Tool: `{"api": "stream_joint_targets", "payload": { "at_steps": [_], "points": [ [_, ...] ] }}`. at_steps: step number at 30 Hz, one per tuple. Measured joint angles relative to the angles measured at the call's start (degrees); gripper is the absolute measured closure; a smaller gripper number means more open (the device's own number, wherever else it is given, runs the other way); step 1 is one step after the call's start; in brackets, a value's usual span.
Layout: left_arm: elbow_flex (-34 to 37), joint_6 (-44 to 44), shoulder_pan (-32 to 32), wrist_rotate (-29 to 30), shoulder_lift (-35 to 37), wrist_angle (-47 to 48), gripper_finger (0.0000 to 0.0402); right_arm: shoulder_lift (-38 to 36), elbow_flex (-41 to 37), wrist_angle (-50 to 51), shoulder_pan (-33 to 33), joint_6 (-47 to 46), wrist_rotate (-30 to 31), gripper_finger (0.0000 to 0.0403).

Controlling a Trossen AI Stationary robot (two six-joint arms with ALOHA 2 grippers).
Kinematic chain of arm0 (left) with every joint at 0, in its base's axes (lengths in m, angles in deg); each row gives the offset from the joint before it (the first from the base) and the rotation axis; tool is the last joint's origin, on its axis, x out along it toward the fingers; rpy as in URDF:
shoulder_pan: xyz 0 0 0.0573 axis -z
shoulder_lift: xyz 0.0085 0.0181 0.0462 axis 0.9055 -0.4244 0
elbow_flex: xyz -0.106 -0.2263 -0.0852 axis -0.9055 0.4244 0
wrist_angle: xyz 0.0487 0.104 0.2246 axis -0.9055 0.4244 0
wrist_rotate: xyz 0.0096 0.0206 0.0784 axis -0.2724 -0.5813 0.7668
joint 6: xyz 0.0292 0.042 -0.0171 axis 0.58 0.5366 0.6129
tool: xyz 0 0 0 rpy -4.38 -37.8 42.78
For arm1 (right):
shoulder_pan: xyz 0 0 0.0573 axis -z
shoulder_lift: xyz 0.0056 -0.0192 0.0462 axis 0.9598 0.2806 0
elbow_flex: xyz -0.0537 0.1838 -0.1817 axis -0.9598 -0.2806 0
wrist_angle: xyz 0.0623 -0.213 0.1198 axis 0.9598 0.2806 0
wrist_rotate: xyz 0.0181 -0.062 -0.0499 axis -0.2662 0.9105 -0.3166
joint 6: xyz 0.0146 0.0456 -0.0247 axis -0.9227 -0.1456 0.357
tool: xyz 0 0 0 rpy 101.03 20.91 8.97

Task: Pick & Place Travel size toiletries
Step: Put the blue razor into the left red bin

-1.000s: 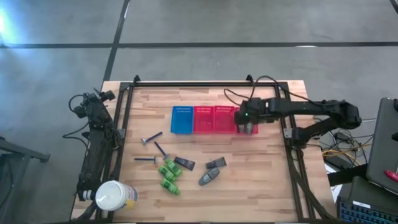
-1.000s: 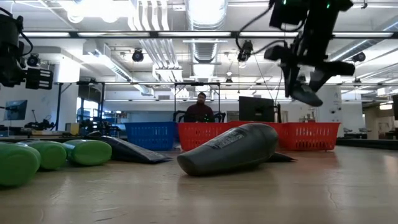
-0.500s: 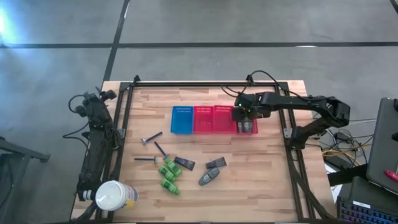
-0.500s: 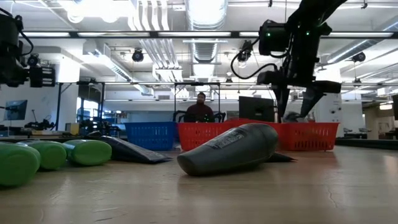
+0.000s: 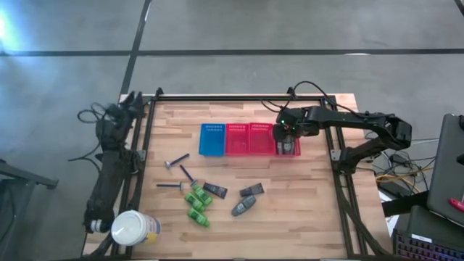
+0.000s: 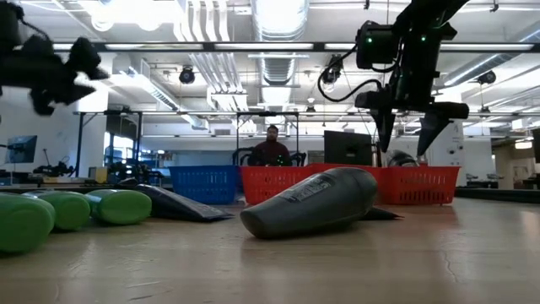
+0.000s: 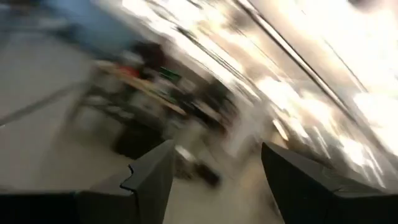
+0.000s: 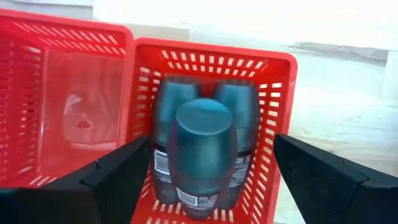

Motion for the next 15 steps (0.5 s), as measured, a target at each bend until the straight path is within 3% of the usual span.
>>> {"api": "stream_joint_targets", "payload": {
  "at_steps": [3, 6, 11, 13, 15],
  "points": [
    [-5.22, 6.67, 2.98, -4.7, -6.35, -0.46, 0.0156, 0.0, 0.0, -0.83, 0.0, 1.21, -0.8, 0.0057],
    [-11.59, 9.46, 7.89, -7.41, -14.89, 6.16, 0.0156, 0.0, 0.0, -1.67, 0.0, 2.18, -2.05, 0.005],
    [-22.86, 22.24, 18.94, 6.15, -23.72, 37.94, 0.0156, 0.0, 0.0, -1.75, 0.0, 1.46, -2.54, 0.0053],
    [-25.23, 24.68, 23.37, 6.54, -26.67, 44.31, 0.0156, 0.0, 0.0, -1.88, 0.0, 1.44, -2.54, 0.0059],
    [-26.34, 24.42, 28.11, 4.33, -28.86, 44.74, 0.0156, 0.0, 0.0, -1.9, 0.0, 1.46, -2.55, 0.0064]
  ]
}}
